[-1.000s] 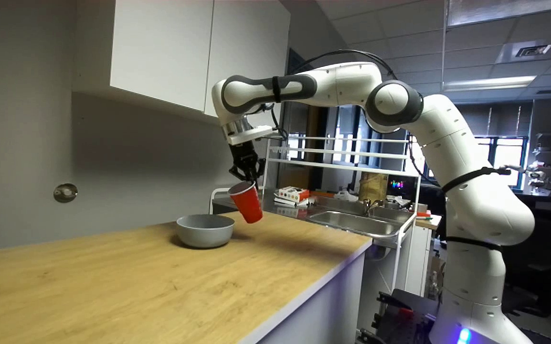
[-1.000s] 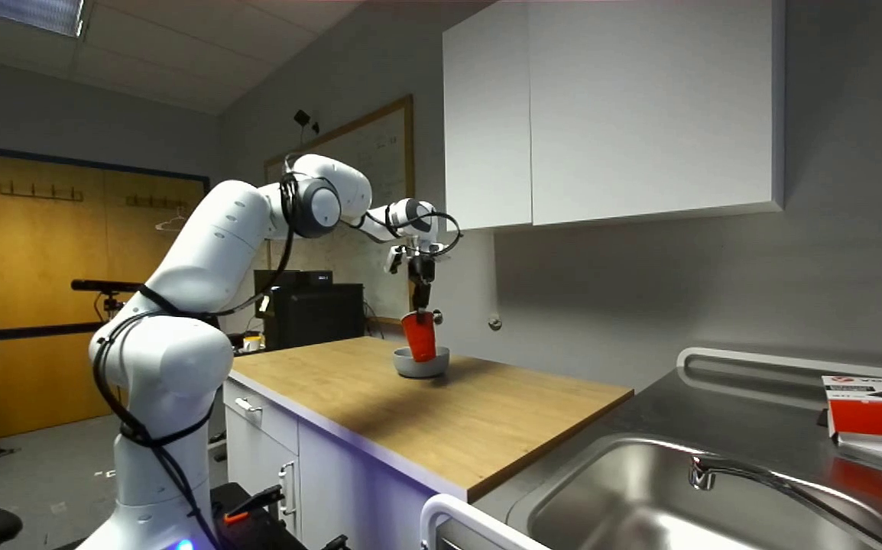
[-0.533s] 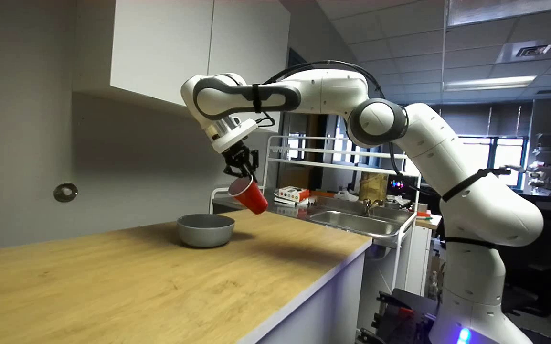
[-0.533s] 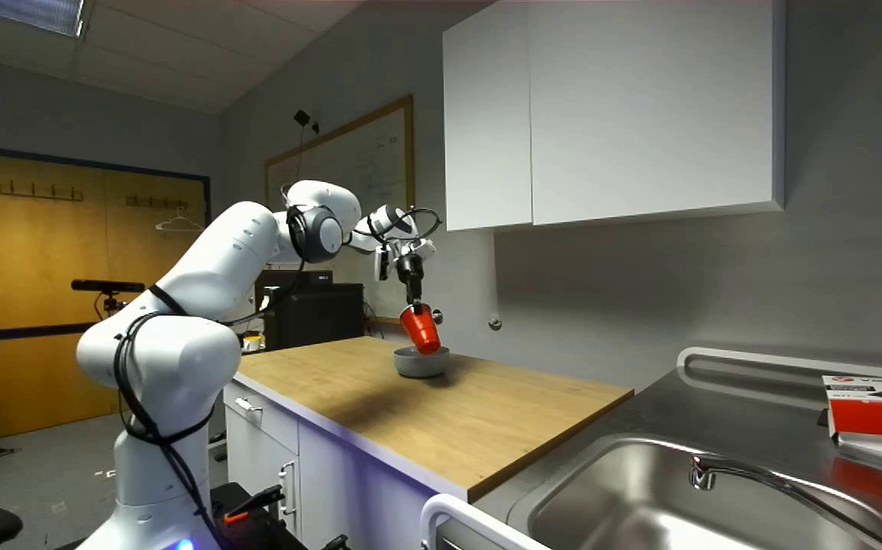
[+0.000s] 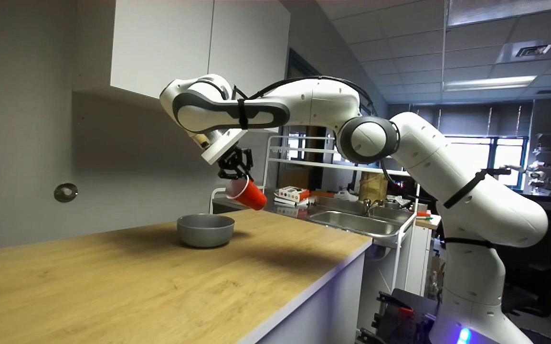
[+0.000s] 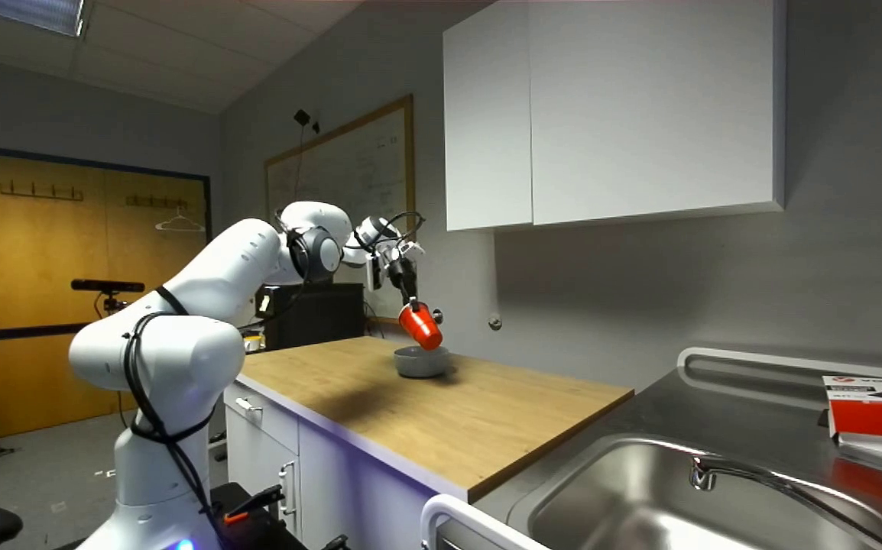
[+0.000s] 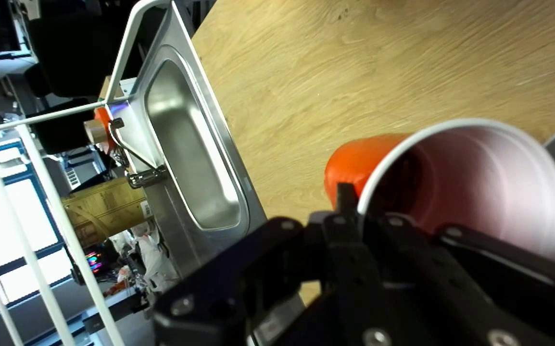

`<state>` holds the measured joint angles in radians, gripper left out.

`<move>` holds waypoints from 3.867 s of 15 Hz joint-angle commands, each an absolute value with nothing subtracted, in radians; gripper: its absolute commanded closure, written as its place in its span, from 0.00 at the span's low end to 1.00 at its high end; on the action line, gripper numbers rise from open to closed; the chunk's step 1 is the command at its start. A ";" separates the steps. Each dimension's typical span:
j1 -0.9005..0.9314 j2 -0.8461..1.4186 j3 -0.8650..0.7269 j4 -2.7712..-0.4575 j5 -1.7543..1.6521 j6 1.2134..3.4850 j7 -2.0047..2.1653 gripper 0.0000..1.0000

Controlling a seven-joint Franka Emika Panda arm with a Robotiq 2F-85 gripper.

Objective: Pour the contents in the orange cup into the bowl

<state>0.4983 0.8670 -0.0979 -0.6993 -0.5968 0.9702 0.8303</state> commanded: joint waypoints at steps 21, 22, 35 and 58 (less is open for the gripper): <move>0.641 1.051 -0.318 -0.419 -0.802 1.011 1.079 0.96; 0.663 1.058 -0.327 -0.425 -0.824 1.022 1.081 0.96; 0.682 1.148 -0.376 -0.404 -0.992 1.048 1.127 0.96; 0.666 1.251 -0.416 -0.346 -1.410 1.039 1.143 0.97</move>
<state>0.6746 1.2340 -0.4131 -0.3734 -1.3554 1.0338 1.1702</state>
